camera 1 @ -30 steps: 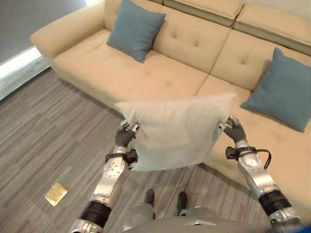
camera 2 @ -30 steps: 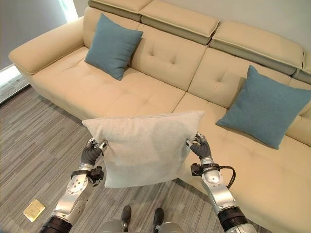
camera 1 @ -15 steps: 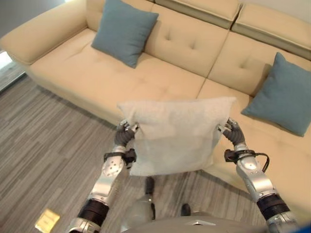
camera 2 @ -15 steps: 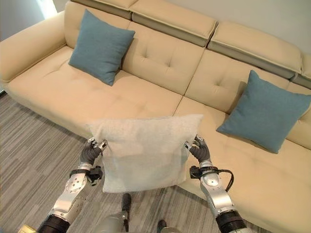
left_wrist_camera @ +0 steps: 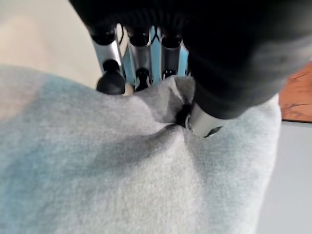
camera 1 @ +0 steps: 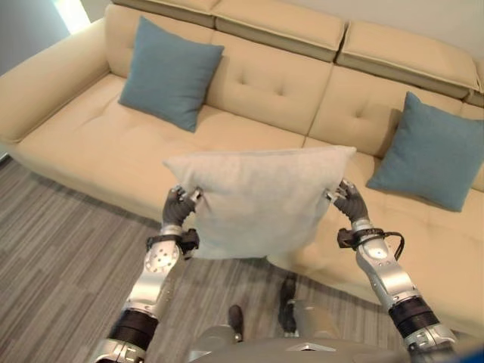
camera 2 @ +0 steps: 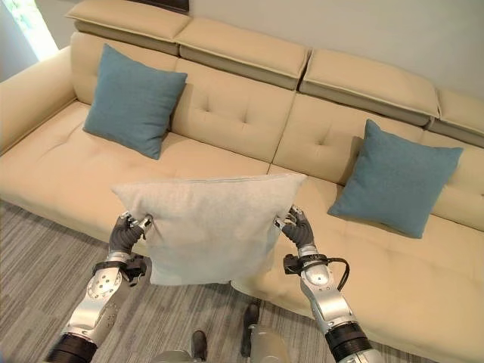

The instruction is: Pick up all the scattered cushions and arrange them neatly on the sofa.

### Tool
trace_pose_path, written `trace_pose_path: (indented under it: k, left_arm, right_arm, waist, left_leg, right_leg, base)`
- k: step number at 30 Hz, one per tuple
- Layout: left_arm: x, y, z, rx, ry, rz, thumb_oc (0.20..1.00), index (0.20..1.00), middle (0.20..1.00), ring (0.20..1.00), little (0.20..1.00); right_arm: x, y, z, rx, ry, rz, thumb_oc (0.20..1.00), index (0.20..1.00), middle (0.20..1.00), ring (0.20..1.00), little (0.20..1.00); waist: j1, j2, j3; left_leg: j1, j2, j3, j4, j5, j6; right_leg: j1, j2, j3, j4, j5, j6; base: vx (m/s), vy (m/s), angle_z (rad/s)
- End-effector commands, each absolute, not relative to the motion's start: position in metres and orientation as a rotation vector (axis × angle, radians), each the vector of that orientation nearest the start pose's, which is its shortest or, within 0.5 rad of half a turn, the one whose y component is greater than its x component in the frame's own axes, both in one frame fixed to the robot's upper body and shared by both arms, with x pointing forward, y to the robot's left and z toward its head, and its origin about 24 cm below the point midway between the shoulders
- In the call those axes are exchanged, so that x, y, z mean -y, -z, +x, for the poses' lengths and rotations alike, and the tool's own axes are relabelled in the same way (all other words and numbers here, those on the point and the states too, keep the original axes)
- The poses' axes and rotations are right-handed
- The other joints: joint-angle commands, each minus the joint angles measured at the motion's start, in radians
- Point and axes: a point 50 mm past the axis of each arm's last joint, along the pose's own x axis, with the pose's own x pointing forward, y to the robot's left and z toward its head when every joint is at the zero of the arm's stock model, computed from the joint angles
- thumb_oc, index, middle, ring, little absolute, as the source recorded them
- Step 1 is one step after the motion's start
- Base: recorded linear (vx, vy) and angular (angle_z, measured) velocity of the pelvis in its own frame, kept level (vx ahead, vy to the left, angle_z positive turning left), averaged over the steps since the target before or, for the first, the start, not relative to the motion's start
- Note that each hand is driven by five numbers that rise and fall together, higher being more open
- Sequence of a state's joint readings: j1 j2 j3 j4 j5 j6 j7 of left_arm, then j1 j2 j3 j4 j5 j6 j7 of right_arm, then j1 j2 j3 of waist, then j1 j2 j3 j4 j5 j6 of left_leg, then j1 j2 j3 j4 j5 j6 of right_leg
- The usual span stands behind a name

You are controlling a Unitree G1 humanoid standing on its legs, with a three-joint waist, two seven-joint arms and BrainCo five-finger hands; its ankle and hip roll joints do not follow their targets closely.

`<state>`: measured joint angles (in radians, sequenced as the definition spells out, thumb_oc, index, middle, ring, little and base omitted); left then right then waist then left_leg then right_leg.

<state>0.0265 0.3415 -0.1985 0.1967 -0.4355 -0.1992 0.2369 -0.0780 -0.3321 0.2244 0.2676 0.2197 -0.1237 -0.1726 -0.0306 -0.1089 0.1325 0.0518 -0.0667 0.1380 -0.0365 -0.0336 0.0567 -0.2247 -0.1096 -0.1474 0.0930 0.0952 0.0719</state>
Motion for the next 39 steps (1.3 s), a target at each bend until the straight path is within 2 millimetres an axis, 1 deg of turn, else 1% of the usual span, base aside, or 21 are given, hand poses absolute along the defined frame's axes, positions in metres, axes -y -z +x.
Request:
trace_pose_path:
  k: [1,2,3,5,6,8,10,11,12,14,17,21,22,24,27,30,31,33,35,36,39]
  left_arm:
    - [-0.159,-0.052,0.258,0.144,0.085,-0.074,0.200,0.200,0.200,0.200,0.200]
    - [-0.156,-0.052,0.259,0.141,0.099,-0.084,0.200,0.200,0.200,0.200,0.200]
    - [-0.156,-0.052,0.259,0.141,0.099,-0.084,0.200,0.200,0.200,0.200,0.200]
    - [-0.154,-0.053,0.261,0.138,0.101,-0.091,0.200,0.200,0.200,0.200,0.200]
    - [-0.153,-0.053,0.261,0.138,0.101,-0.091,0.200,0.200,0.200,0.200,0.200]
    - [-0.153,-0.052,0.260,0.136,0.102,-0.088,0.200,0.200,0.200,0.200,0.200]
    - [-0.153,-0.053,0.261,0.138,0.099,-0.082,0.200,0.200,0.200,0.200,0.200]
    - [-0.153,-0.055,0.262,0.144,0.092,-0.081,0.200,0.200,0.200,0.200,0.200]
    - [-0.152,-0.056,0.263,0.146,0.089,-0.081,0.200,0.200,0.200,0.200,0.200]
    - [-0.150,-0.057,0.262,0.153,0.102,-0.085,0.200,0.200,0.200,0.200,0.200]
    - [-0.149,-0.057,0.262,0.153,0.127,-0.073,0.200,0.200,0.200,0.200,0.200]
    - [-0.158,-0.064,0.264,0.181,0.115,-0.041,0.200,0.200,0.200,0.200,0.200]
    - [-0.175,-0.076,0.263,0.243,0.051,-0.026,0.200,0.200,0.200,0.200,0.200]
    - [-0.176,-0.084,0.266,0.281,0.044,-0.012,0.200,0.200,0.200,0.200,0.200]
    - [-0.174,-0.093,0.271,0.320,0.039,-0.016,0.200,0.200,0.200,0.200,0.200]
    - [-0.160,-0.122,0.292,0.426,0.052,-0.035,0.200,0.200,0.200,0.200,0.200]
    - [-0.160,-0.123,0.292,0.428,0.052,-0.036,0.200,0.200,0.200,0.200,0.200]
    - [-0.151,-0.146,0.307,0.497,0.049,-0.070,0.200,0.200,0.200,0.200,0.200]
    - [-0.149,-0.153,0.311,0.518,0.051,-0.071,0.200,0.200,0.200,0.200,0.200]
    - [-0.143,-0.174,0.323,0.574,0.052,-0.064,0.200,0.200,0.200,0.200,0.200]
    - [-0.137,-0.207,0.338,0.661,0.047,-0.029,0.200,0.200,0.200,0.200,0.200]
  right_arm:
    - [0.171,-0.055,0.278,0.133,-0.049,-0.124,0.200,0.200,0.200,0.200,0.200]
    - [0.178,-0.054,0.275,0.126,-0.032,-0.126,0.200,0.200,0.200,0.200,0.200]
    - [0.178,-0.054,0.275,0.126,-0.032,-0.125,0.200,0.200,0.200,0.200,0.200]
    - [0.180,-0.055,0.275,0.126,-0.023,-0.126,0.200,0.200,0.200,0.200,0.200]
    - [0.180,-0.055,0.275,0.126,-0.023,-0.126,0.200,0.200,0.200,0.200,0.200]
    - [0.182,-0.055,0.275,0.127,-0.021,-0.130,0.200,0.200,0.200,0.200,0.200]
    - [0.183,-0.055,0.275,0.123,-0.014,-0.140,0.200,0.200,0.200,0.200,0.200]
    - [0.183,-0.055,0.276,0.123,-0.008,-0.143,0.200,0.200,0.200,0.200,0.200]
    - [0.184,-0.054,0.277,0.121,-0.001,-0.145,0.200,0.200,0.200,0.200,0.200]
    - [0.183,-0.057,0.277,0.132,-0.010,-0.146,0.200,0.200,0.200,0.200,0.200]
    - [0.180,-0.057,0.278,0.134,-0.017,-0.140,0.200,0.200,0.200,0.200,0.200]
    - [0.168,-0.063,0.283,0.162,-0.042,-0.119,0.200,0.200,0.200,0.200,0.200]
    - [0.159,-0.078,0.293,0.223,-0.054,-0.111,0.200,0.200,0.200,0.200,0.200]
    - [0.158,-0.086,0.296,0.255,-0.052,-0.124,0.200,0.200,0.200,0.200,0.200]
    - [0.161,-0.095,0.299,0.290,-0.037,-0.142,0.200,0.200,0.200,0.200,0.200]
    - [0.157,-0.127,0.313,0.395,-0.035,-0.164,0.200,0.200,0.200,0.200,0.200]
    - [0.157,-0.128,0.313,0.398,-0.034,-0.164,0.200,0.200,0.200,0.200,0.200]
    - [0.148,-0.157,0.323,0.492,-0.033,-0.159,0.200,0.200,0.200,0.200,0.200]
    - [0.147,-0.165,0.327,0.514,-0.030,-0.160,0.200,0.200,0.200,0.200,0.200]
    - [0.145,-0.187,0.335,0.576,-0.020,-0.179,0.200,0.200,0.200,0.200,0.200]
    - [0.142,-0.226,0.348,0.671,0.002,-0.210,0.200,0.200,0.200,0.200,0.200]
  waist:
    - [-0.004,-0.005,-0.062]
    - [-0.008,-0.022,-0.056]
    - [-0.009,-0.021,-0.057]
    - [0.009,-0.035,-0.037]
    - [0.008,-0.033,-0.038]
    - [0.016,-0.039,-0.040]
    - [0.027,-0.037,-0.037]
    - [0.035,-0.027,-0.031]
    - [0.040,-0.023,-0.026]
    - [0.039,0.001,-0.042]
    - [0.037,0.003,-0.056]
    - [0.048,0.010,-0.053]
    - [0.089,0.026,-0.053]
    - [0.086,0.029,-0.053]
    - [0.076,0.028,-0.055]
    - [0.062,0.025,-0.049]
    - [0.062,0.025,-0.048]
    - [0.053,0.029,-0.031]
    - [0.051,0.030,-0.025]
    - [0.044,0.034,-0.006]
    - [0.041,0.039,0.028]
  left_leg:
    - [-0.042,0.042,-0.032,0.136,-0.129,-0.069]
    - [-0.090,0.054,-0.032,0.272,-0.132,-0.093]
    - [-0.098,0.056,-0.034,0.285,-0.138,-0.093]
    - [-0.212,0.064,-0.075,0.431,-0.115,-0.101]
    - [-0.216,0.065,-0.077,0.437,-0.119,-0.101]
    - [-0.249,0.070,-0.102,0.390,-0.128,-0.092]
    - [-0.285,0.083,-0.138,0.327,-0.068,-0.105]
    - [-0.302,0.097,-0.169,0.254,-0.011,-0.120]
    - [-0.316,0.100,-0.184,0.233,0.007,-0.126]
    - [-0.253,0.095,-0.231,0.152,0.011,-0.129]
    - [-0.218,0.086,-0.215,0.138,0.000,-0.118]
    - [-0.186,0.086,-0.128,0.153,-0.041,-0.089]
    - [-0.147,0.104,-0.023,0.133,-0.064,-0.076]
    - [-0.141,0.106,-0.013,0.126,-0.063,-0.078]
    - [-0.139,0.100,-0.017,0.120,-0.064,-0.077]
    - [-0.160,0.093,-0.016,0.120,-0.065,-0.082]
    - [-0.162,0.093,-0.017,0.122,-0.065,-0.082]
    - [-0.211,0.094,-0.023,0.130,-0.061,-0.084]
    - [-0.231,0.094,-0.025,0.134,-0.058,-0.085]
    - [-0.284,0.092,-0.033,0.153,-0.054,-0.087]
    - [-0.374,0.088,-0.042,0.191,-0.051,-0.089]
  right_leg:
    - [0.107,0.059,-0.013,-0.017,-0.110,0.035]
    - [0.136,0.052,-0.012,-0.032,-0.115,0.019]
    - [0.136,0.054,-0.014,-0.033,-0.114,0.018]
    - [0.169,0.057,0.006,-0.044,-0.132,-0.007]
    - [0.168,0.058,0.005,-0.044,-0.133,-0.007]
    - [0.185,0.057,0.015,-0.058,-0.141,-0.003]
    - [0.203,0.062,0.027,-0.063,-0.151,-0.001]
    - [0.217,0.072,0.040,-0.062,-0.165,-0.003]
    - [0.228,0.074,0.050,-0.063,-0.174,-0.005]
    - [0.230,0.076,0.079,-0.044,-0.185,-0.002]
    - [0.228,0.053,0.100,-0.036,-0.176,0.014]
    - [0.200,0.004,0.120,-0.013,-0.149,0.052]
    - [0.162,-0.053,-0.011,0.004,-0.106,0.086]
    - [0.158,-0.064,-0.050,-0.001,-0.099,0.094]
    - [0.160,-0.054,-0.024,-0.016,-0.104,0.089]
    - [0.152,-0.054,-0.023,-0.053,-0.097,0.082]
    - [0.151,-0.054,-0.024,-0.052,-0.097,0.082]
    - [0.113,-0.051,-0.023,-0.060,-0.093,0.076]
    - [0.097,-0.050,-0.022,-0.058,-0.092,0.074]
    - [0.050,-0.047,-0.016,-0.050,-0.088,0.070]
    - [-0.036,-0.047,-0.004,-0.018,-0.083,0.067]
  base:
    - [0.21,-0.106,0.24]
    - [0.14,-0.089,0.20]
    - [0.10,-0.078,0.17]
    - [0.06,-0.036,0.12]
    - [0.08,-0.013,-0.01]
    - [0.12,0.034,-0.19]
    - [0.15,0.085,-0.22]
    - [0.13,0.109,-0.17]
    - [0.15,0.161,-0.16]
    - [0.21,0.246,-0.68]
    - [0.16,0.219,-0.84]
    - [0.07,0.238,-0.78]
    - [0.04,0.203,-1.03]
    - [0.05,0.064,-1.53]
    - [0.05,-0.005,-0.62]
    - [0.01,-0.041,0.44]
    - [-0.07,-0.041,0.04]
    - [-0.10,-0.045,0.01]
    - [-0.09,-0.028,-0.01]
    - [-0.13,-0.027,-0.02]
    - [-0.16,-0.023,0.02]
